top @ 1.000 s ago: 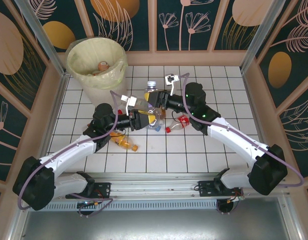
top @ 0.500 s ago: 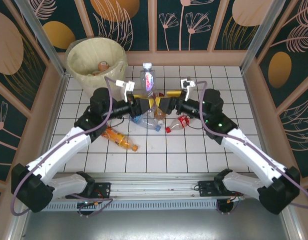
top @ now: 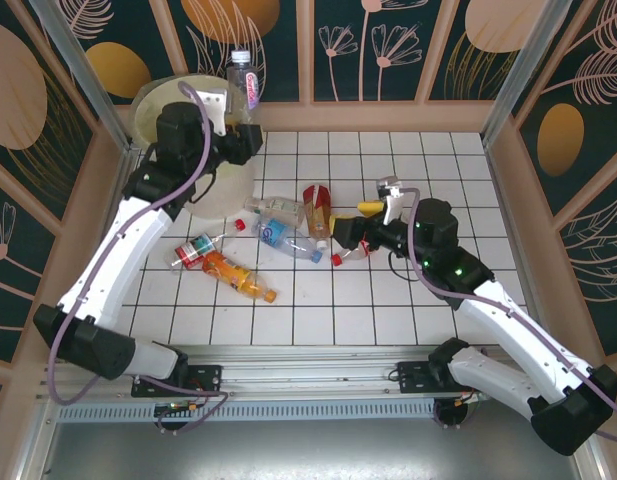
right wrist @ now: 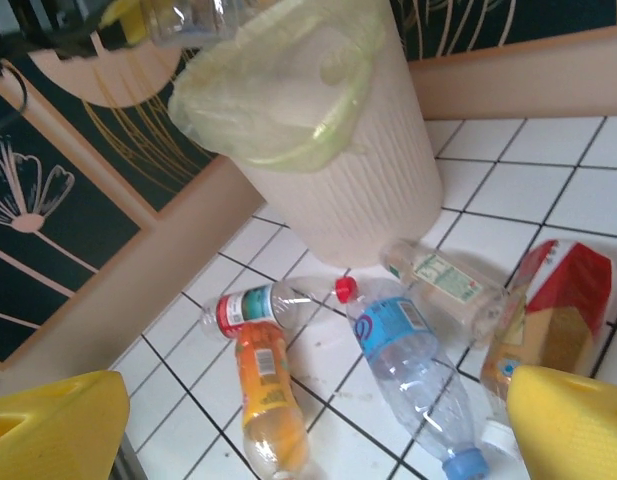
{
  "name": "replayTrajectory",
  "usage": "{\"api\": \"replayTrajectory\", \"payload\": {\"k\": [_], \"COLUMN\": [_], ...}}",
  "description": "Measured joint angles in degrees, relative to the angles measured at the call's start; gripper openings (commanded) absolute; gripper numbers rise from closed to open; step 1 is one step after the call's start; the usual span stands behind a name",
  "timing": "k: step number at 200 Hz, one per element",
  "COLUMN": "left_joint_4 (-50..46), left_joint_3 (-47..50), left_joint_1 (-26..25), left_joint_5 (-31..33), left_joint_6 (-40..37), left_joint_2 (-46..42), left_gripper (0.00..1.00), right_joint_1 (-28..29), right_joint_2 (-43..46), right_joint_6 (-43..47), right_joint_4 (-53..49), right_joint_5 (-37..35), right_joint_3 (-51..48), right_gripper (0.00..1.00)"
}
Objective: Put the plastic bottles in the bin
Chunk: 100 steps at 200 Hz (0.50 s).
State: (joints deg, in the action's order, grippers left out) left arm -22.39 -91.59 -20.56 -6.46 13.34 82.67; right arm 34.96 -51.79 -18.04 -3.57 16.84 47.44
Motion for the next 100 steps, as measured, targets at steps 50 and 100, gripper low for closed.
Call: {"api": "replayTrajectory", "payload": {"k": [50, 100], "left_joint_4": [-6.62, -10.62], "left_joint_3": [-8.61, -16.59], "left_joint_1": [7.72, 12.2], "left_joint_5": [8.74, 12.94], "left_joint_6": [-7.61, -12.33], "left_joint_2": [7.06, 17.99], "left_gripper": [0.55, 0.56], "right_joint_1": [-0.11, -0.15], "right_joint_2": [0.31, 0.33], "right_joint_6": [0.66, 0.87], "right_joint_4": [-1.55, -3.74], "right_joint_5": [-1.84, -3.89], "right_joint_3": [-1.55, -1.6], "right_gripper": [0.97, 0.97]}}
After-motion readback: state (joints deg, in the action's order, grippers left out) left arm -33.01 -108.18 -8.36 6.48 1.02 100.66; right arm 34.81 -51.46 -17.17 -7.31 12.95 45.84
